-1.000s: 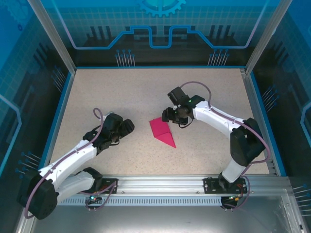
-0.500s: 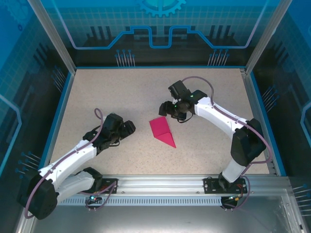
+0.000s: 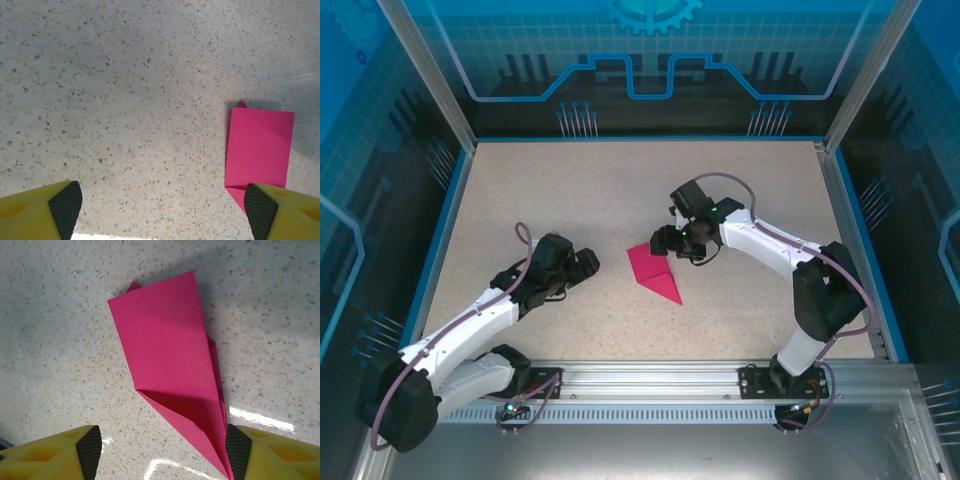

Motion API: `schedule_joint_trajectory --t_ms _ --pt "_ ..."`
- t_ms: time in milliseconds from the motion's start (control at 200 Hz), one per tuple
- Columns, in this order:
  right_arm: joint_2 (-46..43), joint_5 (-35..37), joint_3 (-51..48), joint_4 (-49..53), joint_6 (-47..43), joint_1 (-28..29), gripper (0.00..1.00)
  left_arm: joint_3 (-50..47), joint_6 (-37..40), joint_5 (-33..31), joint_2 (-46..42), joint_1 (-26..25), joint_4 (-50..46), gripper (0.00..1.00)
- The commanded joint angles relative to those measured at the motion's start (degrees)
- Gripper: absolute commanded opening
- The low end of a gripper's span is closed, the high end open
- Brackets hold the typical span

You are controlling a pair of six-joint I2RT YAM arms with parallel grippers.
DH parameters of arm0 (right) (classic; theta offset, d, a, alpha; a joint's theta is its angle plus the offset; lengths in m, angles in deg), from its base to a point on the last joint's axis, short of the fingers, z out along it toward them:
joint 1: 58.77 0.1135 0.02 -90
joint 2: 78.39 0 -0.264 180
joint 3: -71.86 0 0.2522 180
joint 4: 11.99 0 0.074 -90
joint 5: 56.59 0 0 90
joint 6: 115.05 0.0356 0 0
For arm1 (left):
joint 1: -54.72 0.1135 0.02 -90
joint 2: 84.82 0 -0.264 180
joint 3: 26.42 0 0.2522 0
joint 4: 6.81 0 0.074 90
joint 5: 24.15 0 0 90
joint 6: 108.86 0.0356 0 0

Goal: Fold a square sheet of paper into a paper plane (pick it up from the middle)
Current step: Fold the wing for the fifth time at the center of the table.

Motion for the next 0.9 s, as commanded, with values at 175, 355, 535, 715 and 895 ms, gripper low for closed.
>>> schedule_joint_trajectory --t_ms 175,355,535,715,895 --pt "8.7 -3.4 2.7 -2.2 -7.9 -2.0 0.71 1.4 1.1 4.3 3.2 0.5 2.5 0.88" --pt "13.1 -4.8 3.4 -4.4 -9.4 -3.1 0.68 2.5 1.7 5.7 6.1 0.5 2.8 0.88" --pt "17.3 -9.2 4.9 -6.9 -10.8 -4.6 0.62 3.5 2.0 7.4 8.8 0.4 3.0 0.88" --pt "19.3 -12.2 4.8 -9.7 -10.2 -6.0 0.42 4.9 2.4 8.8 11.2 0.5 2.9 0.88" --pt "16.6 -14.5 -0.2 -15.9 -6.7 -8.8 0.27 6.2 2.5 10.7 13.5 0.5 3.0 0.88"
